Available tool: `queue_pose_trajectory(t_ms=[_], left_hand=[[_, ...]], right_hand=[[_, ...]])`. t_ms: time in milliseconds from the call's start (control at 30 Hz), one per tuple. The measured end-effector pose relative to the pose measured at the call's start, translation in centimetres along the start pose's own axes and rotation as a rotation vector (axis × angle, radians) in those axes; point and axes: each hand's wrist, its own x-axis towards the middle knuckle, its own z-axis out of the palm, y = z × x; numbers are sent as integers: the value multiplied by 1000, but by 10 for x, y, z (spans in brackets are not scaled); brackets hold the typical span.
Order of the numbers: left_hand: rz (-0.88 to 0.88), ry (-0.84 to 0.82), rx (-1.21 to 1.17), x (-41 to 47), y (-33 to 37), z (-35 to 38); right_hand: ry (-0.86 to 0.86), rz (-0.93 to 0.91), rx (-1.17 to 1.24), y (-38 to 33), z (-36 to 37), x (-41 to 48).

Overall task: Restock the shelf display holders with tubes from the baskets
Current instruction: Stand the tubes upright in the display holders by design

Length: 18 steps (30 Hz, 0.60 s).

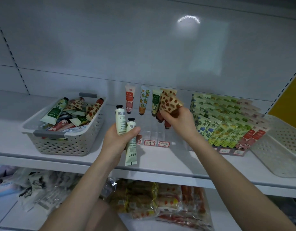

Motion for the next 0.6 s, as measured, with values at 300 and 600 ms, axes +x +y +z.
queue_pose_trajectory(t_ms=[300,600], left_hand=[[-18,53,55,2,-12,-8],[-11,50,42,1,-17,-11]], right_hand=[[-76,260,79,-10,-19,24],[-50,-12,-304,-5,-6,31]])
